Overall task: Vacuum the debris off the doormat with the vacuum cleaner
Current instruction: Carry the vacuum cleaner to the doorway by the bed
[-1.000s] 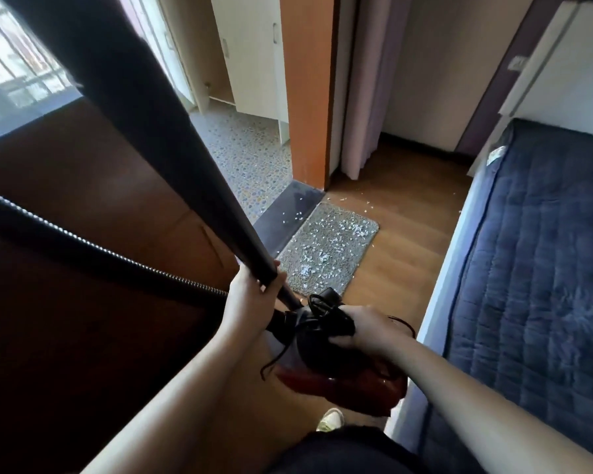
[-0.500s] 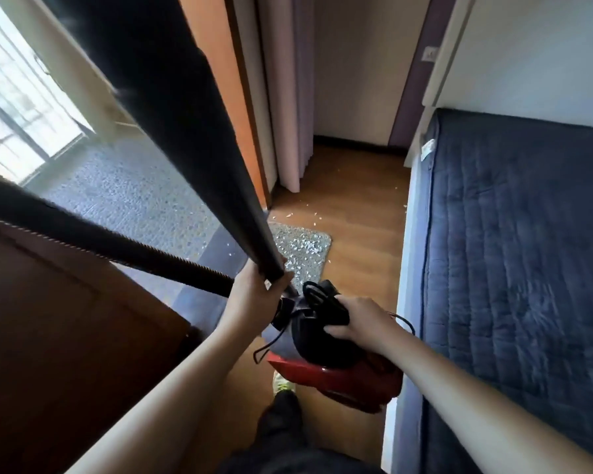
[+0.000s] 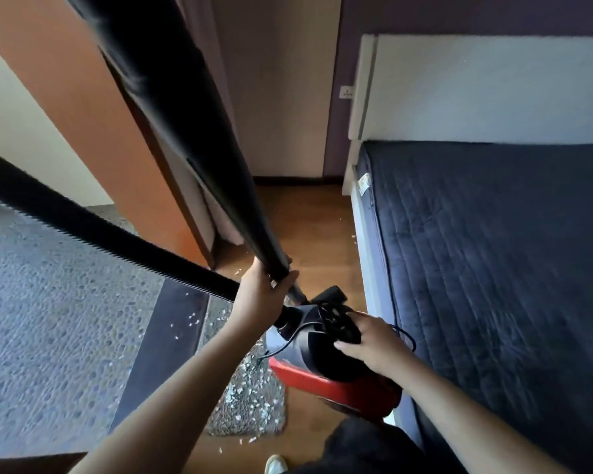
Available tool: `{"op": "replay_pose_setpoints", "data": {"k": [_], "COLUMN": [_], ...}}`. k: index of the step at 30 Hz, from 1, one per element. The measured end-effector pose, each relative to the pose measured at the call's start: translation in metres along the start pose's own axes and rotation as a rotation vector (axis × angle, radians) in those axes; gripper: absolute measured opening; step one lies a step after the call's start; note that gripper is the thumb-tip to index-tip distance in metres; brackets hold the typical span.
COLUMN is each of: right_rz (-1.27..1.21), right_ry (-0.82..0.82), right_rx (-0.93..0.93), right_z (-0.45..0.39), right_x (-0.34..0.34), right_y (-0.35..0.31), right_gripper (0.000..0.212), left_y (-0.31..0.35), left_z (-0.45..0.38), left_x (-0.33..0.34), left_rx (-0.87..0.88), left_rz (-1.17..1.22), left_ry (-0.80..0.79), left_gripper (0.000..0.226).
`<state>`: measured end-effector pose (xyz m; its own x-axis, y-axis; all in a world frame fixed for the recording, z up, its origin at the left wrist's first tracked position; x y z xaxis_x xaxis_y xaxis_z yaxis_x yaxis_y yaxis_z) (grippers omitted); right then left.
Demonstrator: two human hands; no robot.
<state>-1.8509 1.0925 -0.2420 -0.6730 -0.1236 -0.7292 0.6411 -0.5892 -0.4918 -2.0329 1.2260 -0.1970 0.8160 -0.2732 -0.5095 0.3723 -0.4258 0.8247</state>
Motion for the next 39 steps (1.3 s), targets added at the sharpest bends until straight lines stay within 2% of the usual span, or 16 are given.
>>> {"op": "replay_pose_setpoints", "data": {"k": [7, 14, 21, 25, 30, 34, 39], "right_rz": [-0.050, -0.069, -0.074, -0.055, -0.040, 0.008, 0.071], "right_ry": [0.049, 0.020, 0.010, 0.000, -0.040, -0.075, -0.038], "right_rx": [0.026, -0.045, -0.059, -0.050, 0.008, 0.043, 0.051], "right_z": [-0.114, -0.210, -0.286, -0.332, -0.402, -0.468, -0.533], "right_x": [-0.059, -0.129, -0.182, -0.201, -0.213, -0.227, -0.243], "right_y": [0.003, 0.013, 0.006, -0.004, -0.027, -0.060, -0.104], "right_gripper": [0.023, 0.026, 0.029, 0.034, 0.030, 0.035, 0.042], "left_y": [-0.011, -0.009, -0.022, -0.036, -0.071, -0.105, -0.139], "left_z": [-0.133, -0.247, -0.333, -0.387, -0.459, -0.521, -0.599], "left_x": [0.054, 0.098, 0.122, 0.128, 0.124, 0.114, 0.095], "left_rx": [0.066, 0.015, -0.026, -0.011, -0.007, -0.017, -0.022], "left_rz": [-0.051, -0.138, -0.130, -0.154, -0.109, -0.046, -0.041], "left_ry": [-0.071, -0.080, -0.081, -0.057, -0.022, 0.009, -0.005], "left_gripper": [0.023, 0.023, 0.025, 0.024, 0.023, 0.023, 0.023]}}
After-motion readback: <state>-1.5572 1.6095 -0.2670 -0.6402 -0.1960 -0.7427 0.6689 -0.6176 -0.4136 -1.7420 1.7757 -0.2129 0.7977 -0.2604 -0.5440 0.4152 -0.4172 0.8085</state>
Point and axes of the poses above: each hand's wrist, its own z-axis away from the middle knuckle, its own x-axis out of the palm, y = z × x, the point moved 1 cm from there along -z, towards the middle knuckle, and after that the axes turned 15 degrees about x, right-handed, at the moved point
